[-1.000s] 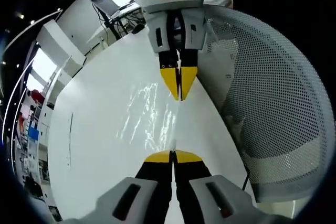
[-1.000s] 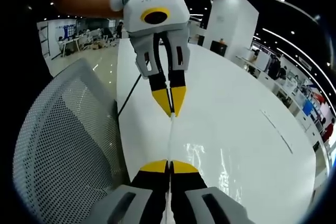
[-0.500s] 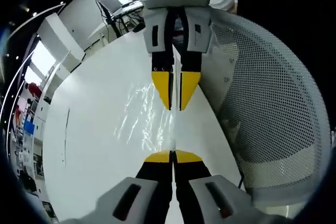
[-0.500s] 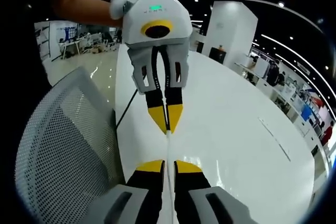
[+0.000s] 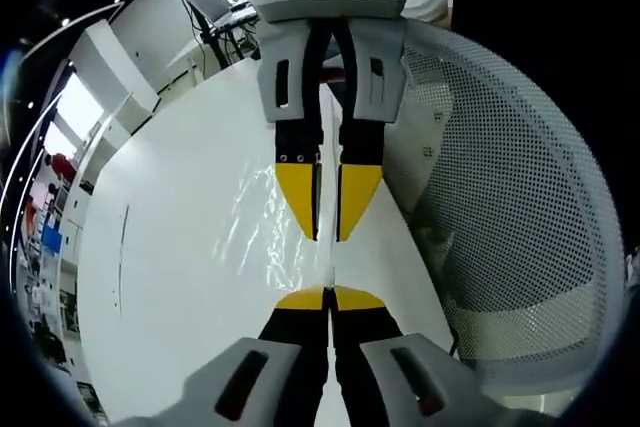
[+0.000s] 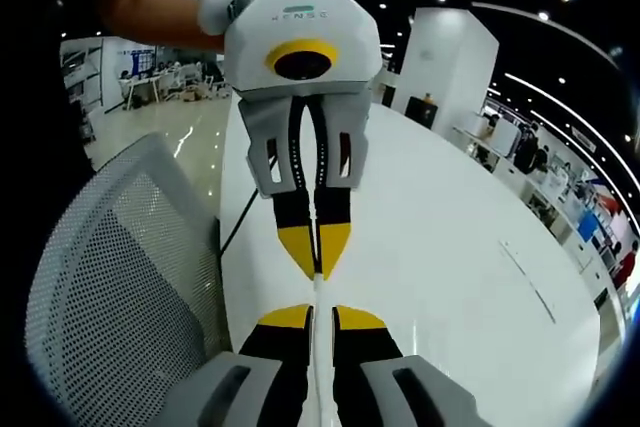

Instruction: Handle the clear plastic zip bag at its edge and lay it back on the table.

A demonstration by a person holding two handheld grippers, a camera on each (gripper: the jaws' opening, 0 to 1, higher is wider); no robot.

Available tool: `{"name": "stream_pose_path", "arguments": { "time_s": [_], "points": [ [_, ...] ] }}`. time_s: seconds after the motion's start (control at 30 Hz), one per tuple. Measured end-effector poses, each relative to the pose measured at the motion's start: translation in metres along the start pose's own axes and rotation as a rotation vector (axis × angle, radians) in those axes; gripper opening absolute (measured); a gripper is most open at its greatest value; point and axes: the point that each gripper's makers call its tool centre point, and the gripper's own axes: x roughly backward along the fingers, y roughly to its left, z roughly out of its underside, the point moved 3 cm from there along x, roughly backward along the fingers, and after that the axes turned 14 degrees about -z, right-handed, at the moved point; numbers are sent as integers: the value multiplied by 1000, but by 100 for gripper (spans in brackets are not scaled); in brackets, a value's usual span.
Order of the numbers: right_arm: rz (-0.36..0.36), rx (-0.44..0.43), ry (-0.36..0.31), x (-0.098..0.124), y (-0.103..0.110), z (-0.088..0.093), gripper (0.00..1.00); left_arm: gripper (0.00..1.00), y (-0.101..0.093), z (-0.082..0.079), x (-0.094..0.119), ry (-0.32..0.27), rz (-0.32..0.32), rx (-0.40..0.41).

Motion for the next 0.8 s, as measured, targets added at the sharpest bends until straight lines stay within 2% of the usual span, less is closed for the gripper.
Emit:
{"name": "stream_pose_path", "arguments": {
  "time_s": [0.63,0.8],
  "points": [
    [-23,17,14,-14,-3,-6,3,0,-1,-5,1,6,15,13],
    [-24,30,37,-16,-4,-5,3,0,0,-8,0,8,14,14]
  ]
}}
